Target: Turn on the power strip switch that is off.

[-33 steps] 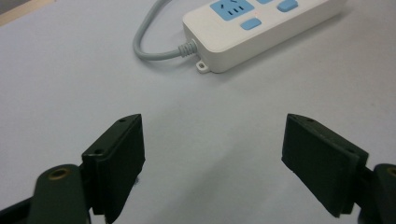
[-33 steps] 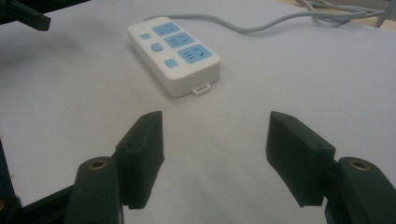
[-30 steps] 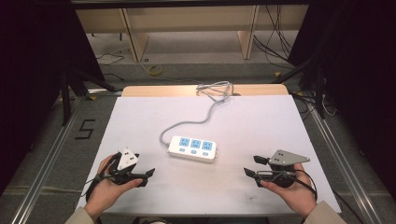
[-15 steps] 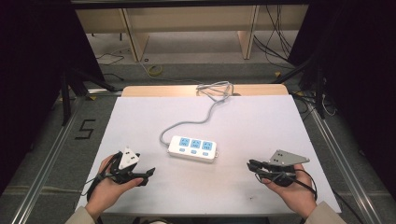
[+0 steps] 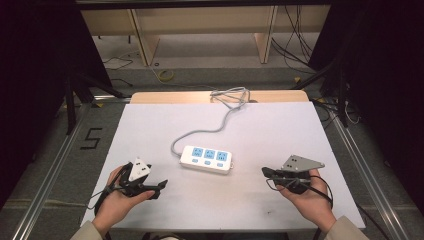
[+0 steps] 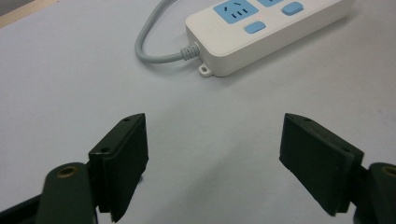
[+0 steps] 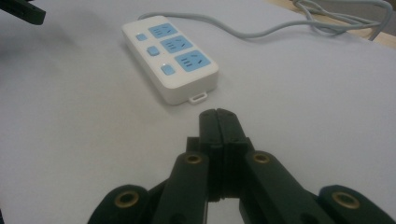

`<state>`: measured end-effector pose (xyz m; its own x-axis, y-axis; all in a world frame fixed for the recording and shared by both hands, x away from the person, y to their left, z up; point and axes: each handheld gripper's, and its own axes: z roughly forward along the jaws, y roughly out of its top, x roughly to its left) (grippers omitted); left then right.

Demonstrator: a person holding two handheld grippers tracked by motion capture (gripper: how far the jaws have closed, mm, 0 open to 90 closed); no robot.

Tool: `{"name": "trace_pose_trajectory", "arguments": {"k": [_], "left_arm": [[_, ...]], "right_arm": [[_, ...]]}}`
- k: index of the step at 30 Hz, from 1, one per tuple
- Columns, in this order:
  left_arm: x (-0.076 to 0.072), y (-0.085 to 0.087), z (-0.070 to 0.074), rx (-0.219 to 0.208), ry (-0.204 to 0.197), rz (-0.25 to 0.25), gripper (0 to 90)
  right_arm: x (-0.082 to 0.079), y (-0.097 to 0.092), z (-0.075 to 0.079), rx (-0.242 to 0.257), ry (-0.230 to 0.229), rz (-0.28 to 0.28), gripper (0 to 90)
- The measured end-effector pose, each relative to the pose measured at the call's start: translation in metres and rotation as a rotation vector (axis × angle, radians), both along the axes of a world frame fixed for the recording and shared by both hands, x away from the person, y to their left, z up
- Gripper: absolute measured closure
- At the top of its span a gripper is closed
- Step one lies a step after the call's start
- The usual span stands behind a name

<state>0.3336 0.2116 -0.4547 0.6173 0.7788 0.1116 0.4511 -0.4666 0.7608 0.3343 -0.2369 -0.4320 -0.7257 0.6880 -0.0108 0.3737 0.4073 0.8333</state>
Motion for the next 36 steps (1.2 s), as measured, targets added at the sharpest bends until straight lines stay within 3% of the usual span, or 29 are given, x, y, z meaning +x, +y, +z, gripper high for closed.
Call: {"name": "trace_pose_trajectory", "arguments": {"k": [36], "left_arm": [[0.000, -0.002, -0.001, 0.002, 0.003, -0.004, 23.7]], "right_arm": [[0.026, 0.031, 0.002, -0.019, 0.011, 0.040, 90.0]]}}
